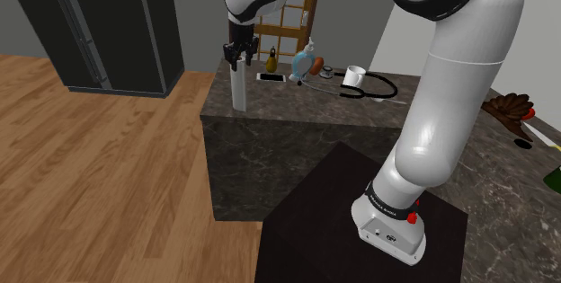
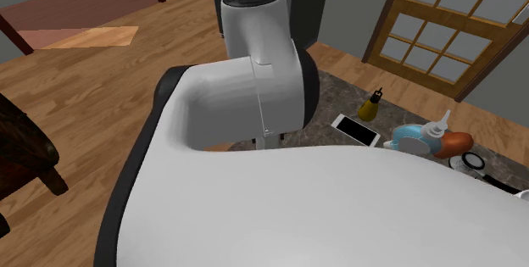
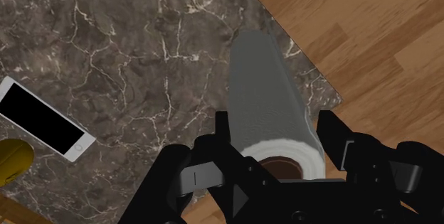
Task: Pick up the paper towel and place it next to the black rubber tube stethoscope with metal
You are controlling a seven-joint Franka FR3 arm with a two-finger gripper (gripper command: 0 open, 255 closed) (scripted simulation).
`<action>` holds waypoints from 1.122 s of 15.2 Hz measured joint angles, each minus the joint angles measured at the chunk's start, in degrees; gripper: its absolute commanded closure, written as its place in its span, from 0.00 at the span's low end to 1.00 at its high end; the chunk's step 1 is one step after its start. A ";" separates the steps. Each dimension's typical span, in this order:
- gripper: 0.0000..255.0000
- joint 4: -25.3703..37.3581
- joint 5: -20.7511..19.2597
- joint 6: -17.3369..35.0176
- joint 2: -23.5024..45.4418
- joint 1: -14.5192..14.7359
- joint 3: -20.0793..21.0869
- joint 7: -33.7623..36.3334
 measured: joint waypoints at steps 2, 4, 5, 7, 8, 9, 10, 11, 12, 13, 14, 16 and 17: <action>1.00 0.82 0.04 -1.35 -0.55 0.02 0.02 -0.09; 1.00 2.03 0.10 -2.91 -0.90 0.02 0.03 -0.22; 1.00 2.35 0.11 -3.53 -1.20 0.02 0.02 -0.27; 1.00 3.63 0.17 -5.12 -1.51 0.04 0.04 -0.38; 1.00 4.17 0.18 -5.84 -1.70 0.08 0.07 -0.37; 1.00 4.74 0.21 -6.42 -1.71 0.03 0.04 -0.51; 1.00 5.08 0.22 -6.99 -1.94 0.04 0.04 -0.55; 1.00 5.79 0.23 -7.79 -2.03 0.08 0.07 -0.54; 1.00 6.74 0.26 -8.80 -2.10 0.10 0.09 -0.60; 1.00 7.38 0.27 -9.51 -2.17 0.12 0.10 -0.62; 1.00 8.06 0.32 -10.21 -2.19 0.06 0.06 -0.80; 1.00 9.24 0.33 -11.64 -2.44 0.11 0.10 -0.80; 1.00 10.07 0.37 -12.41 -2.38 0.07 0.07 -0.95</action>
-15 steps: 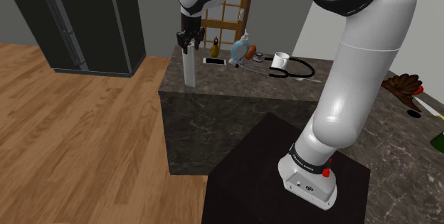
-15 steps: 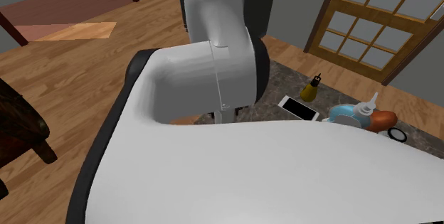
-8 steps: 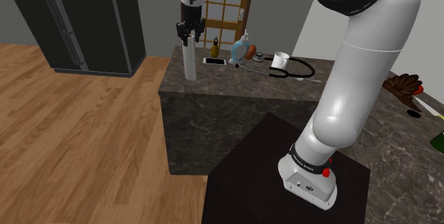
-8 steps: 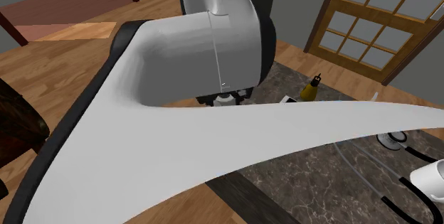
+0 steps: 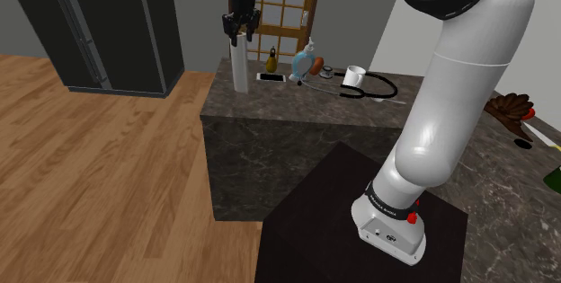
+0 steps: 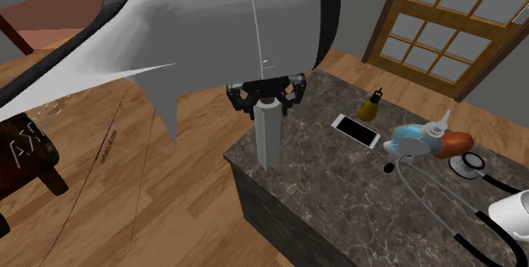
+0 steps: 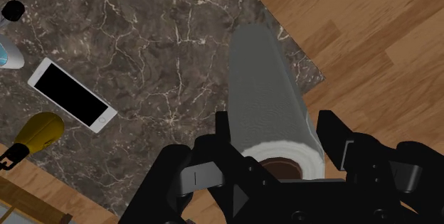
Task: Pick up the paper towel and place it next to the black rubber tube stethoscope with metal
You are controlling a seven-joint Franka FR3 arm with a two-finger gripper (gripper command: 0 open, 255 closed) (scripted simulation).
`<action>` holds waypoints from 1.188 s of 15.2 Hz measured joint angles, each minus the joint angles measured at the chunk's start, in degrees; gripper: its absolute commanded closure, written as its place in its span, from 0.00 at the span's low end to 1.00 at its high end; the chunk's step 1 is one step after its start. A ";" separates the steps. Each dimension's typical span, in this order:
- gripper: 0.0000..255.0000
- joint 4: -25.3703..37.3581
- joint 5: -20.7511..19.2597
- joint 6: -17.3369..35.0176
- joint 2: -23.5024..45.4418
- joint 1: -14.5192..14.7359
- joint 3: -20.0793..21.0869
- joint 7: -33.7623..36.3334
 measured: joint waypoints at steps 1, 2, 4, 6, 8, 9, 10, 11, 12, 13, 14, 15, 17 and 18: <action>1.00 0.92 0.02 -0.83 0.09 0.01 0.01 -0.04; 1.00 1.58 0.03 -1.58 0.00 0.02 0.01 -0.08; 1.00 3.21 0.06 -3.10 0.11 0.08 0.06 -0.11; 1.00 4.77 0.09 -4.62 0.16 0.08 0.06 -0.22; 1.00 6.44 0.13 -6.22 0.21 0.08 0.06 -0.36; 1.00 7.37 0.15 -7.10 0.25 0.06 0.04 -0.46; 1.00 8.40 0.15 -7.95 0.43 0.11 0.07 -0.44; 1.00 9.50 0.19 -8.76 0.72 0.06 0.04 -0.59; 1.00 10.15 0.21 -9.48 0.65 0.00 0.00 -0.74; 1.00 10.99 0.22 -10.15 0.81 0.02 0.01 -0.76; 1.00 11.82 0.22 -10.95 0.85 0.05 0.03 -0.77; 1.00 12.86 0.21 -11.82 1.01 0.14 0.09 -0.68; 1.00 15.36 0.27 -13.75 1.58 0.07 0.04 -0.95; 1.00 16.31 0.29 -14.56 1.72 0.05 0.03 -1.03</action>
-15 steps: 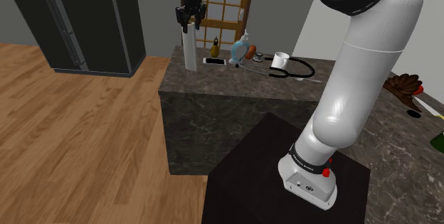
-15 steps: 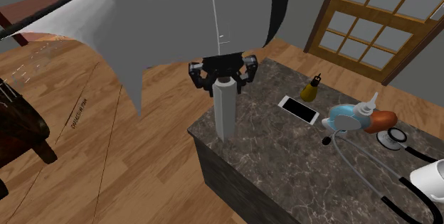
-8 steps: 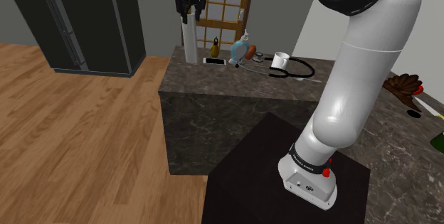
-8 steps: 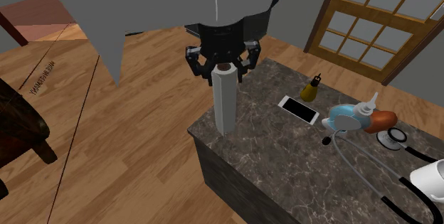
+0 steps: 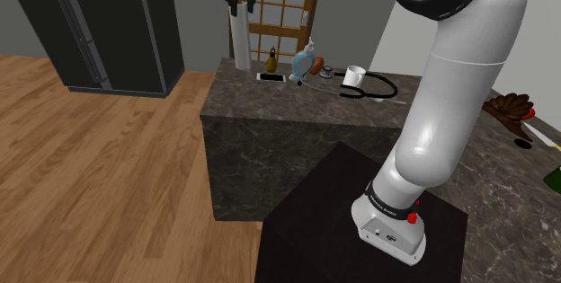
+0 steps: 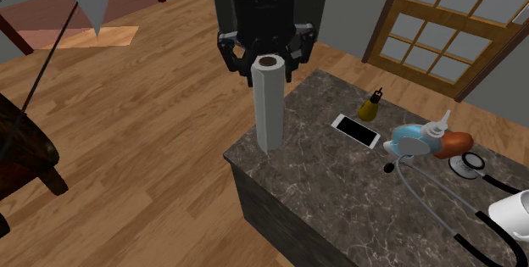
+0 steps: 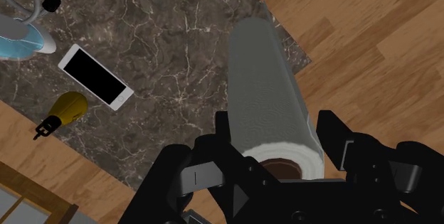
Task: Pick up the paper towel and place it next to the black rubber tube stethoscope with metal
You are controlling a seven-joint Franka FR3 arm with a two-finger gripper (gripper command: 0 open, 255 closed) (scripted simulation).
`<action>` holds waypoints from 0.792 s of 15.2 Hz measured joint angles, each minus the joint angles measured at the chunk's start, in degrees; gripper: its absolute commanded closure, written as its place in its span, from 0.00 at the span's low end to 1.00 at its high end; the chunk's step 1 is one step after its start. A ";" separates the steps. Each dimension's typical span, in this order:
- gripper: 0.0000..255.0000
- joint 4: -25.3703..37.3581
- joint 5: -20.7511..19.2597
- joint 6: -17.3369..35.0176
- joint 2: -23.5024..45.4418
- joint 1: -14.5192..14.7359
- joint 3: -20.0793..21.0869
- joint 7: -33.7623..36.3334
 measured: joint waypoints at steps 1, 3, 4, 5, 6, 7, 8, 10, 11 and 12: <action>1.00 1.53 0.01 -1.03 0.50 0.06 0.04 0.03; 1.00 4.07 0.03 -2.95 1.12 0.08 0.05 -0.09; 1.00 5.18 0.03 -3.84 1.34 0.07 0.04 -0.16; 1.00 6.38 0.05 -4.68 1.70 0.08 0.04 -0.21; 1.00 7.80 0.05 -5.62 2.17 0.09 0.05 -0.25; 1.00 9.16 0.07 -6.57 2.58 0.07 0.03 -0.36; 1.00 10.53 0.11 -7.44 3.07 0.00 -0.01 -0.52; 1.00 13.46 0.13 -9.51 3.92 -0.01 -0.02 -0.67; 1.00 15.54 0.15 -10.79 4.70 0.00 -0.02 -0.74; 1.00 17.37 0.17 -11.98 5.35 -0.05 -0.04 -0.90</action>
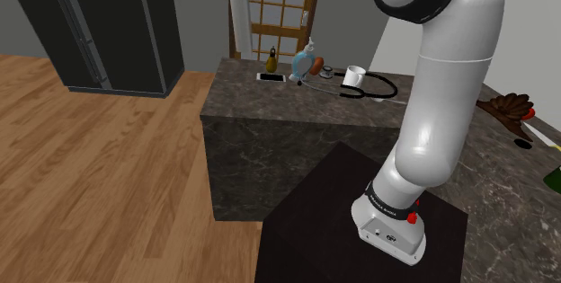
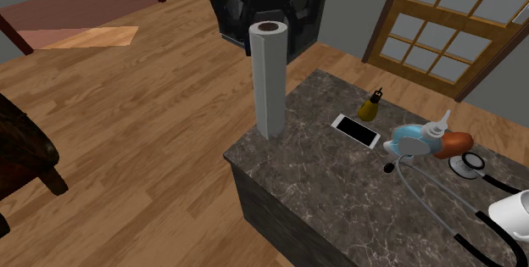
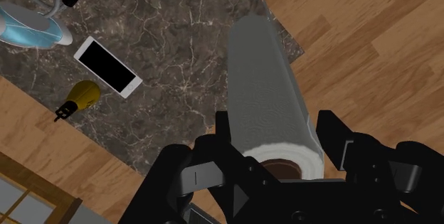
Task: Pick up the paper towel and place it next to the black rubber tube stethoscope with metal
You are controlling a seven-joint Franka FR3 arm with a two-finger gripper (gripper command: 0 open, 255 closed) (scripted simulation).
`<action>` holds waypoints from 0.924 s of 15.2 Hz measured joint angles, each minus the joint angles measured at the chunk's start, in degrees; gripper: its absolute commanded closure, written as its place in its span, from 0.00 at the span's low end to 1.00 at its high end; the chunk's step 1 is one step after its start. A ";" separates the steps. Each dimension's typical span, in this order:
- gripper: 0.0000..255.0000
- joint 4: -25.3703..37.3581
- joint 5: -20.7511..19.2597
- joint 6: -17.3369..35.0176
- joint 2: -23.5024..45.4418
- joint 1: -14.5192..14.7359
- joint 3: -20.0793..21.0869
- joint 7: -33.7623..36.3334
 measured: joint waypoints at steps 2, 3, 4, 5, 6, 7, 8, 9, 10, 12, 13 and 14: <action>1.00 3.56 0.01 -2.11 1.46 0.05 0.02 -0.06; 1.00 1.84 0.06 -1.72 0.15 -0.27 -0.13 -0.50; 1.00 -0.33 0.13 -1.13 -1.50 -0.76 -0.37 -1.16; 1.00 -1.08 0.27 -1.11 -2.33 -1.46 -0.74 -2.18; 1.00 -3.27 0.40 -0.55 -4.02 -2.14 -1.12 -3.19; 1.00 -6.34 0.49 0.53 -6.11 -2.88 -1.57 -4.28; 1.00 -9.08 0.50 1.53 -7.90 -3.28 -1.85 -4.92; 1.00 -10.93 0.59 1.97 -9.37 -3.93 -2.32 -6.01; 1.00 -13.91 0.56 3.02 -11.36 -4.33 -2.65 -6.71; 1.00 -17.11 0.64 3.63 -14.12 -5.70 -3.83 -9.24; 1.00 -18.21 0.69 3.87 -15.06 -6.29 -4.39 -10.38; 1.00 -20.16 0.62 4.27 -16.66 -6.85 -4.94 -11.49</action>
